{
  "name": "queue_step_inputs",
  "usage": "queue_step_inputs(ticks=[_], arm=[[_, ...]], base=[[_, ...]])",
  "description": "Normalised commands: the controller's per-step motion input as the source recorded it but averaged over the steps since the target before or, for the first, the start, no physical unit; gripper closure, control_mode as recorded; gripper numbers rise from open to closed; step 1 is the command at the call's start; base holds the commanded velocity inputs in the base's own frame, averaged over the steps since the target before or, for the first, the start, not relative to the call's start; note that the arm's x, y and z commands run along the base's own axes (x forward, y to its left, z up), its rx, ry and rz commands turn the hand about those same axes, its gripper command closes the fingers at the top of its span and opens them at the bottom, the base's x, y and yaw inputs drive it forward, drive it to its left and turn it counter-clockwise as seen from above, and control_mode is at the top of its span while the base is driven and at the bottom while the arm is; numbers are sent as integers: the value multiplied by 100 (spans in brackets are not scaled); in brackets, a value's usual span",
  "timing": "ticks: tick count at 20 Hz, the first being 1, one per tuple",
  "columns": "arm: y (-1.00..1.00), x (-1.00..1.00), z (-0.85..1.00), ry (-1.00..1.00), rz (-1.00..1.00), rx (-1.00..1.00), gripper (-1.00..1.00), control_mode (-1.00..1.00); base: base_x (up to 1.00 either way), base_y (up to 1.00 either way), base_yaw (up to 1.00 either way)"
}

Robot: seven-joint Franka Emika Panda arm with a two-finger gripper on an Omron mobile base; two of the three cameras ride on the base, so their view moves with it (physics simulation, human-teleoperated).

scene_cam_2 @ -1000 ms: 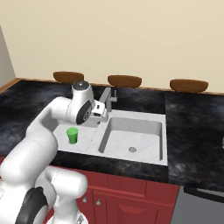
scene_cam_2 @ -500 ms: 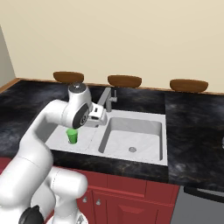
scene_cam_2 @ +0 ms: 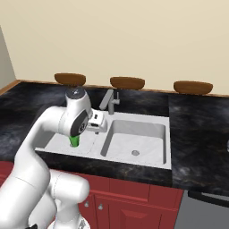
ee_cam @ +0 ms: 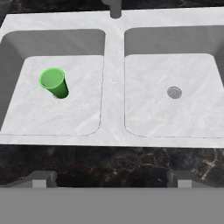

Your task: Place the cup in the left basin and the teapot in the right basin of the sink.

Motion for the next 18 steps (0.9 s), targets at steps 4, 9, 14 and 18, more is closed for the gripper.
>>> queue_step_inputs(ticks=[4,9,14,18], arm=[[0,-33,0,0,0,0,-100,-100],[0,-27,0,0,0,0,-100,-100],[0,-18,0,0,0,0,-100,-100],[0,-9,0,0,0,0,-100,-100]], base=[[0,0,0],[0,0,0],[0,0,0],[0,0,0]])
